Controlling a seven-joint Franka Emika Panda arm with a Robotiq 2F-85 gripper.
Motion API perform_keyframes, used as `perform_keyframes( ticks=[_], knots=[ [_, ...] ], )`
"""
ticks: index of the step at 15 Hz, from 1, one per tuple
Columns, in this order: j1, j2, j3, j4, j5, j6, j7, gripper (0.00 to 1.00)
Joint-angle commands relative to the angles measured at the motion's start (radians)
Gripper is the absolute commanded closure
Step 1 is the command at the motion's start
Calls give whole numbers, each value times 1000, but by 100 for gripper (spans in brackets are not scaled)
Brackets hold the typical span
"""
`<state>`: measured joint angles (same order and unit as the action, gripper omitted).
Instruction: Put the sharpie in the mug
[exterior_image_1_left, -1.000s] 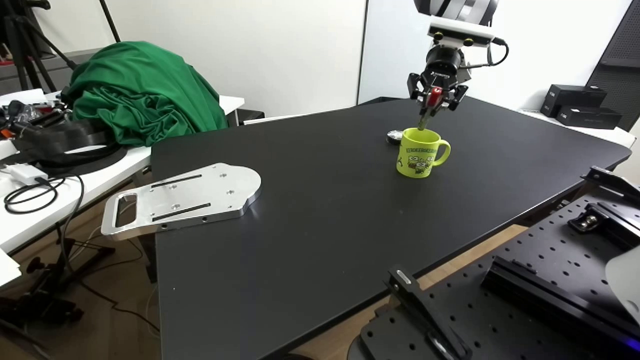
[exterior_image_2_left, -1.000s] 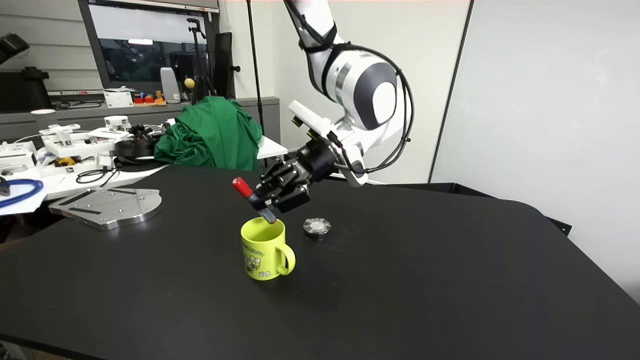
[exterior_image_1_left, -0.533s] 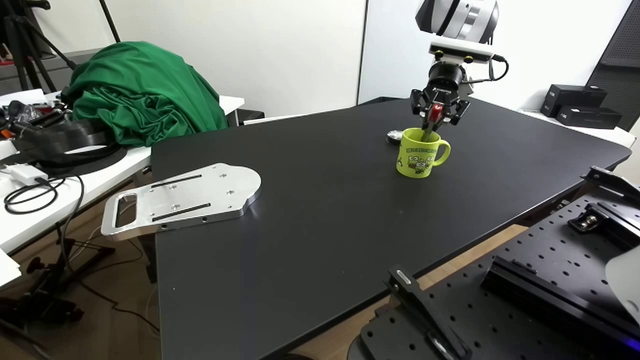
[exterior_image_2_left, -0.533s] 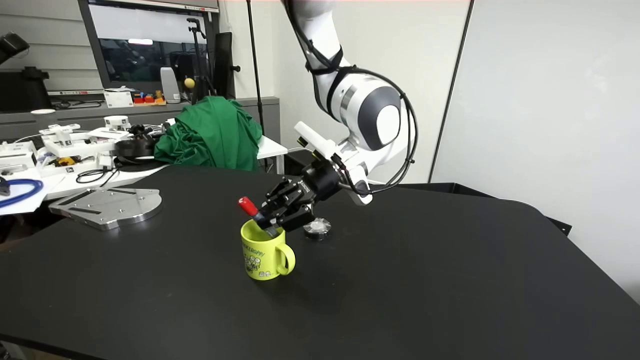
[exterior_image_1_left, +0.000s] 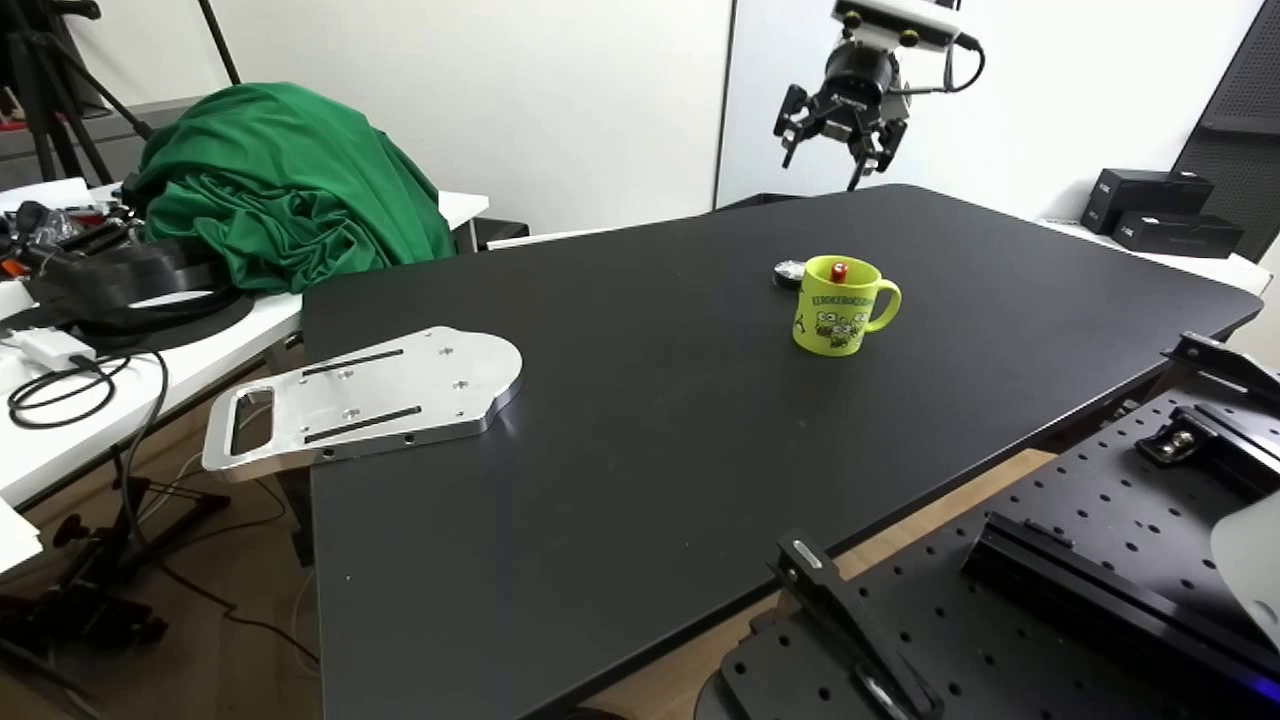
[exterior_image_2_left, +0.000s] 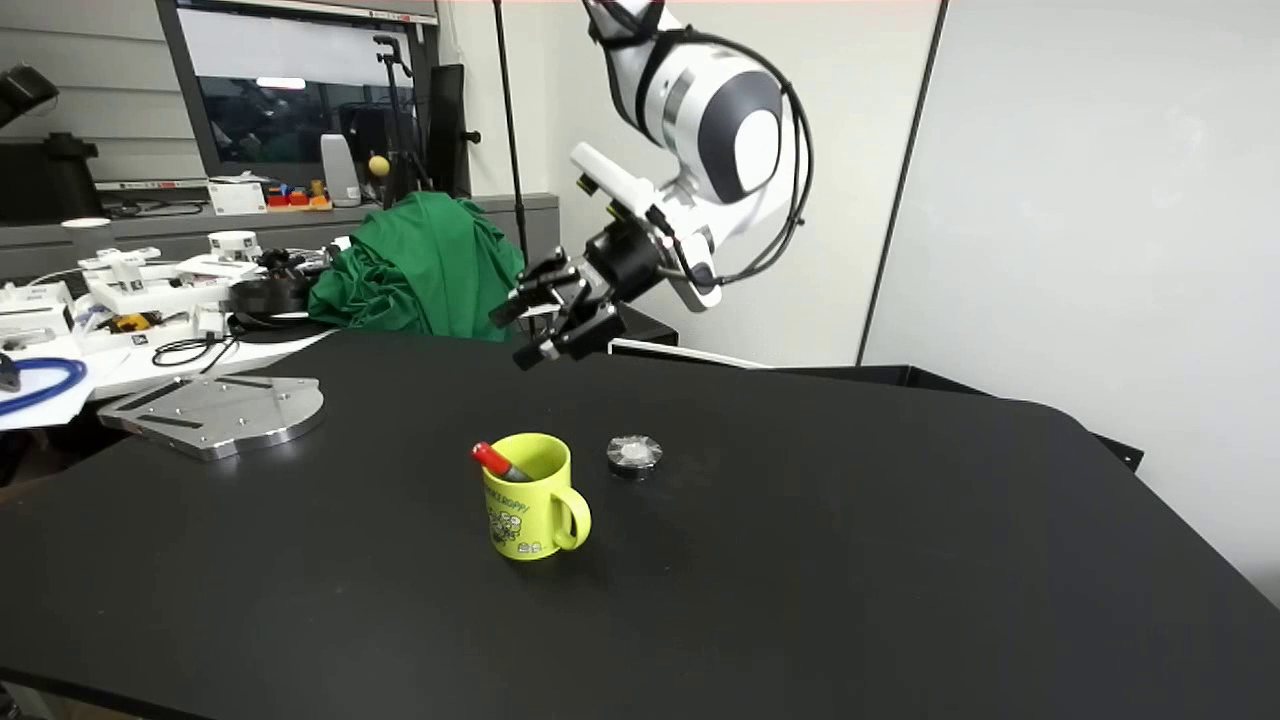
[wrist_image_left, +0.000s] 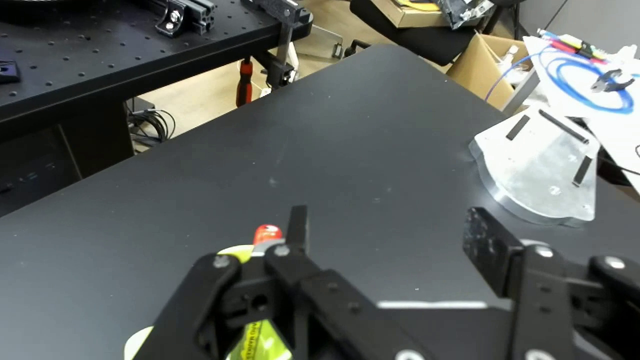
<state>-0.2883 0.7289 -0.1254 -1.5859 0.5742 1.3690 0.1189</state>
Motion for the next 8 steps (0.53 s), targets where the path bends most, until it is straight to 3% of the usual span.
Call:
perform_keyframes(
  ticks=[1,3,8],
  knots=[
    [9,-30,0,9,2,-19,-3,14],
    [20,-86,3,10,1,-36,-4,1],
    [20,-92,3,4,1,-37,-7,0]
  ],
)
